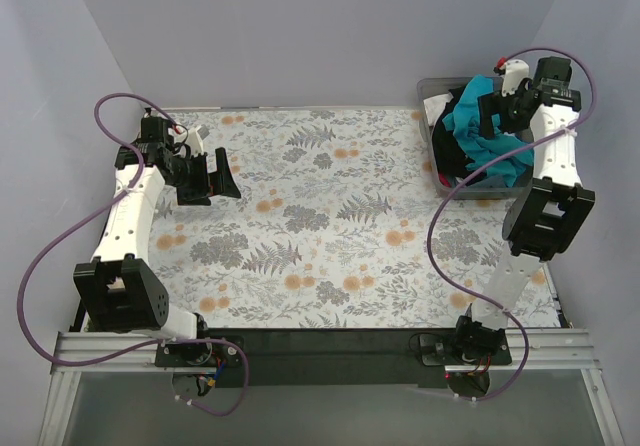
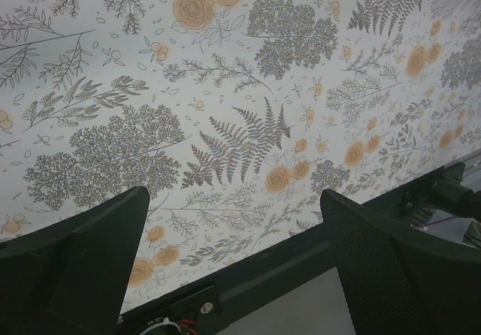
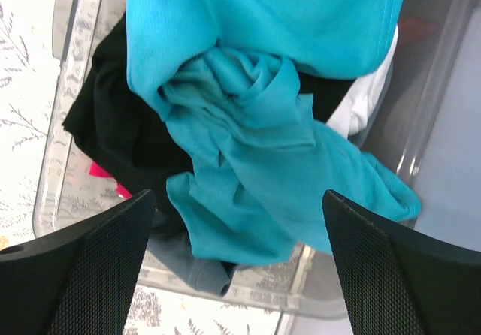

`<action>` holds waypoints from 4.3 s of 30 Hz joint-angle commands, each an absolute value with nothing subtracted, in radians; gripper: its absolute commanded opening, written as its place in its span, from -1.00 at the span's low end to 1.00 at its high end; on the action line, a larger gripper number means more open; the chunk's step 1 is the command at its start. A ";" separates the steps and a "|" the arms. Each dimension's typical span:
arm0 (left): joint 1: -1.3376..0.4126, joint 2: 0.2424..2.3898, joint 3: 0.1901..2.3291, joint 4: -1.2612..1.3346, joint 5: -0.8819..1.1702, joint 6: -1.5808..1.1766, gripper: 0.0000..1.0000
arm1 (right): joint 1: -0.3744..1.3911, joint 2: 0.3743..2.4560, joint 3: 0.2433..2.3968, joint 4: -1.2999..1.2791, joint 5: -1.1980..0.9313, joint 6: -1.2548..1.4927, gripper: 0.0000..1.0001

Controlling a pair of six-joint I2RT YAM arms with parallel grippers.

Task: Fold and stack the t-shirts
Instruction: Grab the tshirt from the pile, then move the tshirt to the center of the board

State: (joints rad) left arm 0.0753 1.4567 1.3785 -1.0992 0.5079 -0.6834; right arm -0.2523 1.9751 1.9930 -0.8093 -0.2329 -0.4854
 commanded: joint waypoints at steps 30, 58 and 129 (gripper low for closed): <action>0.077 1.411 1.293 -1.074 0.545 -0.657 0.96 | -0.222 2.284 2.233 -0.713 -0.301 -0.351 0.97; 0.075 1.407 1.322 -1.068 0.551 -0.657 0.96 | -0.244 1.732 2.232 -0.522 -0.523 -0.181 -0.97; -0.727 1.908 1.592 -0.739 0.273 -0.327 0.07 | 0.253 1.707 1.112 -0.459 -0.508 -0.225 0.41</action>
